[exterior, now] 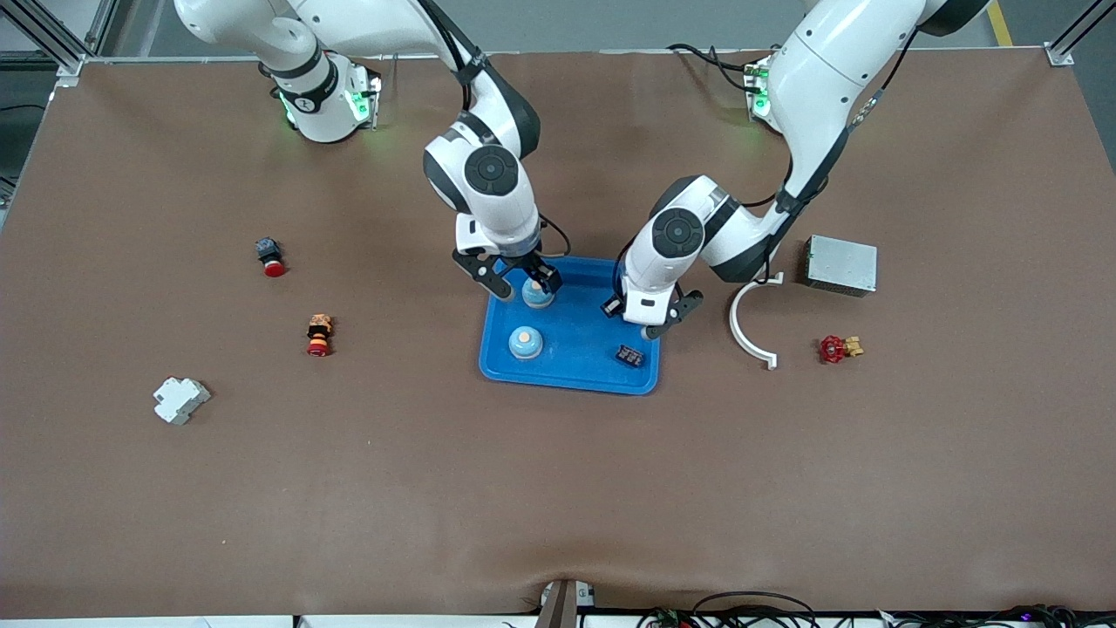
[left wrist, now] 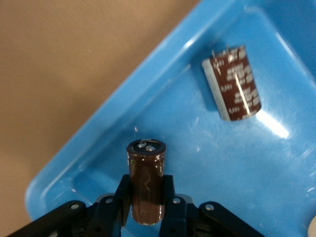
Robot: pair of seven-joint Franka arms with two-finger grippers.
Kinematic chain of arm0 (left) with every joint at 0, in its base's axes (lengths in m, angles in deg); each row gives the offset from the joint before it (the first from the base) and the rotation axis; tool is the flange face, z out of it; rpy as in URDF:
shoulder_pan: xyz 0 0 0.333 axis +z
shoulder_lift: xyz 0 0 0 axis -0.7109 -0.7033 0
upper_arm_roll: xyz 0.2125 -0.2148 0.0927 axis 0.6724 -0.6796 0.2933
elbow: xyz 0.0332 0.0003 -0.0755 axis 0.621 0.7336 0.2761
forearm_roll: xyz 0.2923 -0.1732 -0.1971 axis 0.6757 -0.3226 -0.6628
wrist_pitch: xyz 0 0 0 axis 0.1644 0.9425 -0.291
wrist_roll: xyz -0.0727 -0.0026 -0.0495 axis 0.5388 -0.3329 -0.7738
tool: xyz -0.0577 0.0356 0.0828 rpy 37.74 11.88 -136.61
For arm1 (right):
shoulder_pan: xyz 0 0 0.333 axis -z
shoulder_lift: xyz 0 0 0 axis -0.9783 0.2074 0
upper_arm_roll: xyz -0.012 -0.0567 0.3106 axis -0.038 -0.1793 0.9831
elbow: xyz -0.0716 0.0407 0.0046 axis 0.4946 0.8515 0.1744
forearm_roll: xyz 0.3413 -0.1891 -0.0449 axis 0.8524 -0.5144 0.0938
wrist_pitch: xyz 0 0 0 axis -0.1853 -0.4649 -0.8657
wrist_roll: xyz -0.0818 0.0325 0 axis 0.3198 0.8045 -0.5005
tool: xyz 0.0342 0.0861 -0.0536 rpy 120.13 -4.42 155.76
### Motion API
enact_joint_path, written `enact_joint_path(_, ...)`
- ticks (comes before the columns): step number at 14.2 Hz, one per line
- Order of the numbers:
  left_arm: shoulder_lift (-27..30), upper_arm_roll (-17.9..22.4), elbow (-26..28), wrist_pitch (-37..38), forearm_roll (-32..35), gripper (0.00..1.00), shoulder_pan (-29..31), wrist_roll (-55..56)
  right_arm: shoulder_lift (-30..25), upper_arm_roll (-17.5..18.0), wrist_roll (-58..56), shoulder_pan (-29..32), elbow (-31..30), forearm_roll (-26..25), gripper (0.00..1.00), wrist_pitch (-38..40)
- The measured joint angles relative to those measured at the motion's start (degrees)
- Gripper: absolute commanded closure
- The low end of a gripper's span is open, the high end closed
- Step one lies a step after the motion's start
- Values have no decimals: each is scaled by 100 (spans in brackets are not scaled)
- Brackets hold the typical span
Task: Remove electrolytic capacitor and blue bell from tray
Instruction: 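Carry the capacitor toward the red valve while the right gripper grasps the bell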
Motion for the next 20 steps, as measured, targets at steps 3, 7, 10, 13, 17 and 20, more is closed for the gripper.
enact_joint_path(3, 524, 1, -294, 941, 9, 100, 139, 118, 298, -23, 10, -2, 101, -74, 0, -257)
enact_joint_path(7, 1382, 9, -379, 2154, 28, 100, 634, -142, 455, -31, 63, -5, 142, -96, 0, -321)
enact_joint_path(10, 1498, 24, -173, 2336, 110, 100, 1029, -152, 465, -31, 175, -9, 143, -145, 0, -320)
enact_joint_path(13, 1488, 31, 211, 2320, 583, 100, 1602, -253, 542, -30, 288, -43, 144, -179, 0, -392)
enact_joint_path(17, 1437, 32, 438, 2237, 897, 100, 2234, -622, 664, -31, 352, -80, 147, -201, 0, -492)
enact_joint_path(20, 1331, 36, 465, 2022, 921, 100, 2704, -1205, 668, -31, 356, -86, 153, -201, 0, -495)
